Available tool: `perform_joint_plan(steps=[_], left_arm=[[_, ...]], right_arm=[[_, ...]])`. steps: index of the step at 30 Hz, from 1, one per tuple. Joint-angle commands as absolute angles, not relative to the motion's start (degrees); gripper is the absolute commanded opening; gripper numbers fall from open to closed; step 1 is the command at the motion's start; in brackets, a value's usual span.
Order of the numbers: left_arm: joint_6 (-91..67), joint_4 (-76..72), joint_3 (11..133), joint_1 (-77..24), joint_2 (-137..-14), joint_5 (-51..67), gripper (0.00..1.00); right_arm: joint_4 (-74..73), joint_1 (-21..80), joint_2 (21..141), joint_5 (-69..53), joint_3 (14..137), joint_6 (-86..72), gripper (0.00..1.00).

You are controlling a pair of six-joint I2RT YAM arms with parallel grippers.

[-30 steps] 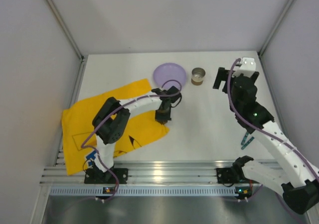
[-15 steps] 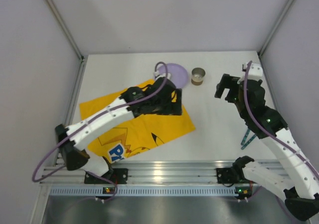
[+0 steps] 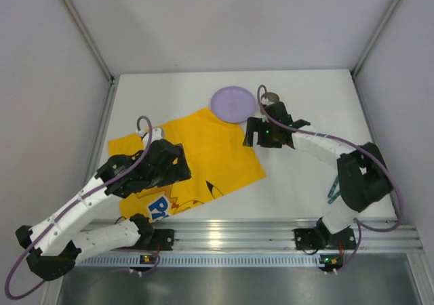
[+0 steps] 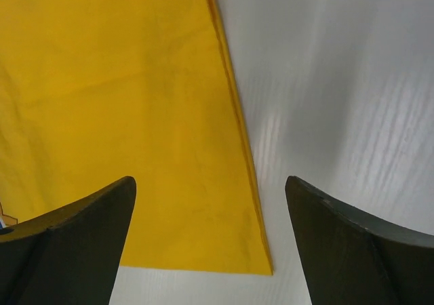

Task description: Set the dinner table for one person

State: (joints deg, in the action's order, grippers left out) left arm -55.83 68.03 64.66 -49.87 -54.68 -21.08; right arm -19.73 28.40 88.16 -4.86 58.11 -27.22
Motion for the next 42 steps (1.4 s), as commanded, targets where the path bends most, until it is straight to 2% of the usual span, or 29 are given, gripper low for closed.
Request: perform_joint_plan(steps=[1, 11, 14, 15, 20, 21, 24, 27, 36, 42], left_arm=[[-61.86, 75.13, 64.42, -50.01, -49.93, -23.64, 0.98], [-67.85, 82.44, 63.90, -50.01, -43.16, -23.11, 0.98], [-68.64, 83.06, 63.11, -50.01, -41.92, -23.55, 0.98], [-68.64, 83.06, 62.76, -49.92, -41.92, -23.64, 0.98], [-66.89, 82.09, 63.02, -49.92, -44.20, -24.96, 0.98], [-66.28, 81.83, 63.19, -49.92, -44.73, -25.22, 0.98], [-64.60, 81.56, 63.72, -49.92, -46.75, -27.50, 0.98], [-62.06, 79.37, 63.02, -49.83, -48.42, -28.65, 0.98], [-53.97, 68.31, 60.47, -48.52, -56.59, -29.80, 0.98], [-44.92, 58.55, 57.75, -39.56, -64.68, -22.07, 0.98]], right_arm=[[-12.31, 29.00, 96.03, -10.81, 64.42, -29.52, 0.91], [-4.40, 29.88, 107.84, -14.76, 62.32, -34.80, 0.74], [-3.69, 31.63, 109.16, -15.29, 62.05, -35.24, 0.61], [-3.60, 32.25, 109.33, -15.47, 61.62, -35.51, 0.51], [-1.58, 34.72, 108.02, -15.29, 58.02, -37.70, 0.25], [-1.67, 34.72, 107.50, -15.03, 57.22, -37.88, 0.16], [-4.65, 33.84, 104.51, -13.19, 54.68, -36.92, 0.00], [-10.71, 32.35, 98.54, -9.24, 50.56, -36.21, 0.00], [-30.03, 25.41, 71.05, 2.11, 37.98, -39.72, 0.00], [-41.46, 20.57, 60.84, 7.64, 36.39, -42.01, 0.00]])
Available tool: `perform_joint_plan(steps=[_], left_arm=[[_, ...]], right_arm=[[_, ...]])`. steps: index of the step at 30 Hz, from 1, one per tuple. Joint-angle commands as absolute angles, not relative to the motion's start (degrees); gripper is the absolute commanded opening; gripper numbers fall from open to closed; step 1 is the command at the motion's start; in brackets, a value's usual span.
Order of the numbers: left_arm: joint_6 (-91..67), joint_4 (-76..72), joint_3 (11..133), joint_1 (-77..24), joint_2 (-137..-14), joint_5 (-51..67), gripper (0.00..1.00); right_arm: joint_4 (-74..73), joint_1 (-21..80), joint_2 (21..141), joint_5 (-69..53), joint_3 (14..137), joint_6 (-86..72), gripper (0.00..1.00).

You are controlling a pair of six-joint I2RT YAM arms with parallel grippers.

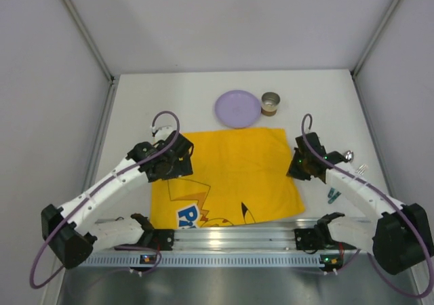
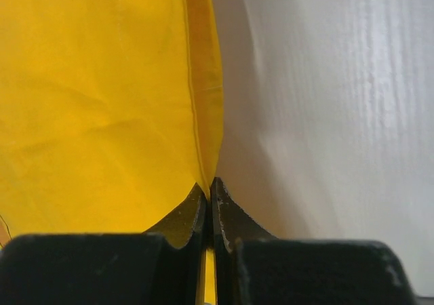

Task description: Set the dinner table for one person

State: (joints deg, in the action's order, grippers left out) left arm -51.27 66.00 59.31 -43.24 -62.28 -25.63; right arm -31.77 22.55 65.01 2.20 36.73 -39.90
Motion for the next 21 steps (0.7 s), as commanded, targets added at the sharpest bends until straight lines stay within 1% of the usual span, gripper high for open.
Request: perform_joint_plan(steps=[1, 2, 5, 14, 21], left_arm=[[-42.91, 55.92, 57.31, -38.16, -65.64, -21.10, 0.98], [-41.93, 54.77, 56.70, -35.45, -67.39, -19.09, 0.98], [-38.59, 50.90, 55.99, -31.57, -71.08, -17.41, 0.98], [-33.49, 44.39, 55.46, -27.07, -83.22, -15.99, 0.98], [-30.24, 42.36, 59.15, -24.26, -91.57, -17.49, 0.98]], right_arm=[[-42.44, 19.61, 59.52, 8.08, 36.30, -42.53, 0.00], [-43.32, 19.25, 58.37, 8.78, 36.12, -42.97, 0.00], [-43.69, 18.28, 55.81, 8.44, 34.64, -43.42, 0.00], [-36.04, 16.35, 66.70, 8.17, 36.47, -38.59, 0.00], [-32.79, 12.75, 75.83, 8.09, 41.30, -33.49, 0.00]])
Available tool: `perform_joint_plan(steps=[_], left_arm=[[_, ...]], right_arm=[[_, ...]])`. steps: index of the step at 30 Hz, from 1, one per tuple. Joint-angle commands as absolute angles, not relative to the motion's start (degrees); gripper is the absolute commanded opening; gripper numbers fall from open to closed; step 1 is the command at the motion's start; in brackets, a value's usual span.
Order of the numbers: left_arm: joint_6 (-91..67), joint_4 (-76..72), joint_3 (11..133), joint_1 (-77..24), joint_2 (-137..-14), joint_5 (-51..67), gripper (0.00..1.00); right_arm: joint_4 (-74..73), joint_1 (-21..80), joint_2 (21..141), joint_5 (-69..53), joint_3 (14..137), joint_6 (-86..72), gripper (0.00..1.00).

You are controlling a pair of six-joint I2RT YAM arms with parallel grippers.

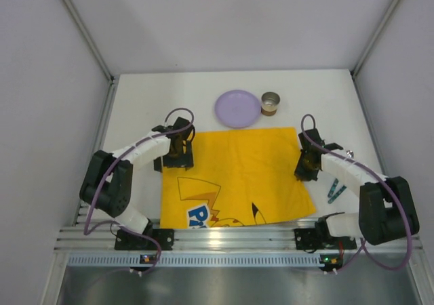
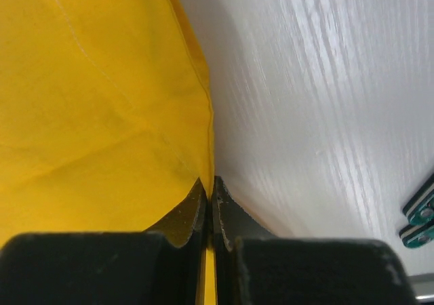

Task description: Set the dinner table for one person

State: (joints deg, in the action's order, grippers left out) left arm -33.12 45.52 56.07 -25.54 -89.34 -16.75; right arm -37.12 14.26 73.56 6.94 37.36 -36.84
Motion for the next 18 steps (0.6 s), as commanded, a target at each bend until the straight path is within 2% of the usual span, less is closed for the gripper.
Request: perform_joint_plan(steps=[1, 9, 18], left_arm=[[-29.89, 42.28, 60.19, -23.91, -92.63, -17.75, 0.98], [-27.16, 42.01, 64.95, -22.15, -103.52, -21.35, 0.98], [-25.84, 44.03, 71.98, -19.86, -108.54, -21.71, 0.98]], right_arm=[[-32.52, 12.05, 76.55, 7.91, 41.66, -33.23, 0.00], [-31.12, 10.37, 82.79, 4.66, 44.91, -30.41, 0.00], [-30.50, 9.14, 87.27, 2.90, 48.69, -29.09, 0.00]])
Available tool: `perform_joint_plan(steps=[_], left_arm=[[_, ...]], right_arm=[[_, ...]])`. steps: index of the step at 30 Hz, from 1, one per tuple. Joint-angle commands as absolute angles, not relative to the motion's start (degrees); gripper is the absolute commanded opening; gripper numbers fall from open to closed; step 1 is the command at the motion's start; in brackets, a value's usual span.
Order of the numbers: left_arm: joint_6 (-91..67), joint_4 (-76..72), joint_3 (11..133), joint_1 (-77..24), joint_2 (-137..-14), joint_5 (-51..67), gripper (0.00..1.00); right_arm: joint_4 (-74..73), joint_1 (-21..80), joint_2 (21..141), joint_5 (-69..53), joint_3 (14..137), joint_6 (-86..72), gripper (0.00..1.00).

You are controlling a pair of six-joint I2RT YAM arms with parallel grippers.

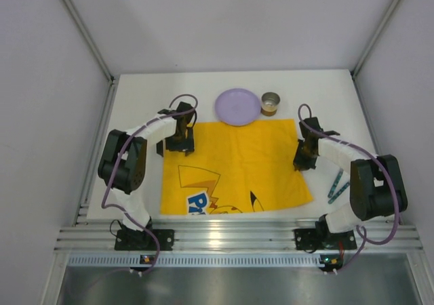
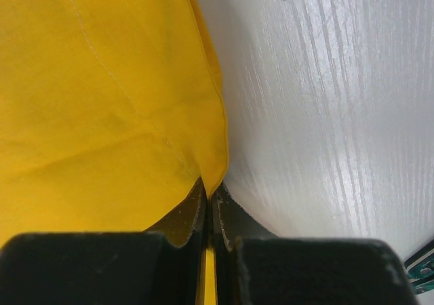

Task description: Set the dinner table for one person

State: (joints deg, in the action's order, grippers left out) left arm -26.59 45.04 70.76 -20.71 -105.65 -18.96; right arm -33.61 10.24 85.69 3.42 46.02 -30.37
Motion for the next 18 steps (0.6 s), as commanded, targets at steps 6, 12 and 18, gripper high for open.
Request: perform_joint_plan(steps=[6, 12, 18], left_arm=[[-26.62, 48.24, 77.07, -19.51, -108.37, -22.06, 0.98], [-28.13, 52.38, 84.98, -19.42, -104.42, -22.42, 0.98], [-28.91, 48.79, 99.83, -19.51, -111.08, -11.89, 0.98]], right_arm=[[-30.59, 8.35, 87.54, 0.35, 48.78, -28.30, 0.04], [-31.46, 8.35, 83.42, -1.58, 48.51, -27.86, 0.99], [-37.78, 8.70, 76.39, 3.16, 56.68, -24.88, 1.00]])
